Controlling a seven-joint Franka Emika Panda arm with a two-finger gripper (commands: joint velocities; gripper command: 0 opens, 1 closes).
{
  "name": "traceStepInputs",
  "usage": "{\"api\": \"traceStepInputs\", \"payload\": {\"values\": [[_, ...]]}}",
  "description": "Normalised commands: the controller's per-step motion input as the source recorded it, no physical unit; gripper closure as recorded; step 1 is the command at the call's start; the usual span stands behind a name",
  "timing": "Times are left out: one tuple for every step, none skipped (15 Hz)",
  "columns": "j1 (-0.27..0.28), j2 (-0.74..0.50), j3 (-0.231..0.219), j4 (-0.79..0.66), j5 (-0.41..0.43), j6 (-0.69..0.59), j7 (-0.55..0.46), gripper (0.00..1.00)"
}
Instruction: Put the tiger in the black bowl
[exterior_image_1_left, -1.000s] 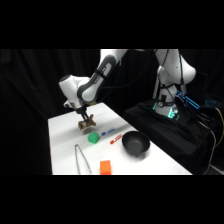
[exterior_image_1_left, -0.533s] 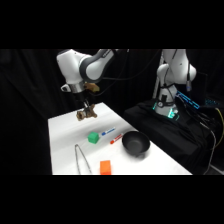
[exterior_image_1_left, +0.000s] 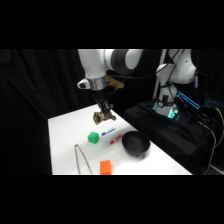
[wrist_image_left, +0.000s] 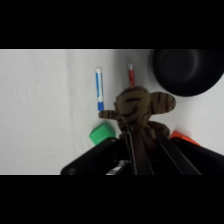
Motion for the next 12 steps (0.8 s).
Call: {"api": "traceStepInputs", "payload": {"values": [[0.228, -0.63, 0.178, -0.7, -0.106, 0.24, 0.37, 0.93], [0.207, -0.59, 0.182, -0.65, -0.1, 0.23, 0.35, 0.93], [0.191, -0.55, 0.185, -0.61, -0.102, 0.22, 0.35, 0.93], [0.171, -0.48, 0.185, -0.57, -0.124, 0.26, 0.34, 0.93], [0.137, -0.38, 0.166, -0.49, -0.121, 0.28, 0.3, 0.93], [0.103, -0.28, 0.139, -0.45, -0.121, 0.38, 0.25, 0.93], [0.072, -0.19, 0.11, -0.42, -0.097, 0.46, 0.19, 0.93], [0.048, -0.12, 0.082, -0.39, -0.078, 0.49, 0.16, 0.93], [0.033, -0.06, 0.064, -0.39, -0.096, 0.58, 0.14, 0.93], [0.022, -0.01, 0.05, -0.38, -0.126, 0.63, 0.13, 0.94], [0.009, 0.04, 0.036, -0.35, -0.159, 0.62, 0.13, 0.94], [-0.003, 0.07, 0.023, -0.32, -0.21, 0.59, 0.15, 0.94]]}}
